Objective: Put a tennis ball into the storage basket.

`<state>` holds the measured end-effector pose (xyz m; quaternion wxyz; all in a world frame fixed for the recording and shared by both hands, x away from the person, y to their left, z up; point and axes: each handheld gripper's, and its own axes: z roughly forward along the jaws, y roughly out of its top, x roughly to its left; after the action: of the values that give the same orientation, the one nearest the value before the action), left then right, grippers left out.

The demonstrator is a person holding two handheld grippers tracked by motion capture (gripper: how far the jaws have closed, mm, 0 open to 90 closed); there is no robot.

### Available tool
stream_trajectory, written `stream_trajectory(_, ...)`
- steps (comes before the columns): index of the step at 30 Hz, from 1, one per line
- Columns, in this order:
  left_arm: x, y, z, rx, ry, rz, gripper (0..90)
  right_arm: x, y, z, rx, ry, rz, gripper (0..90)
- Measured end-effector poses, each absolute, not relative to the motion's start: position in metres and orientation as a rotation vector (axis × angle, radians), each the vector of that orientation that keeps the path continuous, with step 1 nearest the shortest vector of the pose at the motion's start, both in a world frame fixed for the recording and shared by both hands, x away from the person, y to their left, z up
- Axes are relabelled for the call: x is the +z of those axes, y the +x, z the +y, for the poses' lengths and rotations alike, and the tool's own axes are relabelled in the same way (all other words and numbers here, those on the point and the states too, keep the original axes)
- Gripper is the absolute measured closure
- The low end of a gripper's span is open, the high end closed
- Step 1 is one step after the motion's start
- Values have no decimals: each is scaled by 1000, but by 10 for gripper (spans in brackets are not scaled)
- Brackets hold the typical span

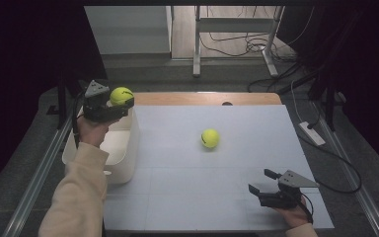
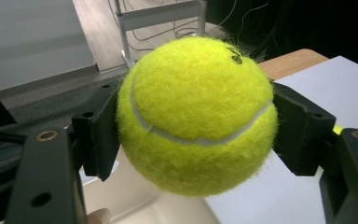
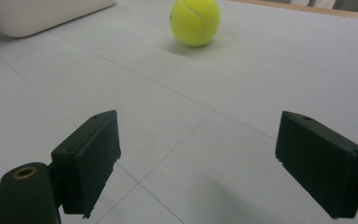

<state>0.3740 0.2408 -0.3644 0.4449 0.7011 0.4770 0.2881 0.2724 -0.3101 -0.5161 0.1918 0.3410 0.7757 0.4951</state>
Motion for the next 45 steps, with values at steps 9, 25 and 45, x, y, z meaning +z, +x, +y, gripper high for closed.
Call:
stream_trajectory(9,-371,381,253,720,1740,1239,269,-517,273,-310,1391,959,2181,139)
stream_trajectory(25,-381,387,272,719,1764,1323,268,-517,273,-310,1392,954,2185,143)
stream_trajectory(45,-394,396,282,691,1811,1400,268,-517,273,-310,1389,953,2189,143)
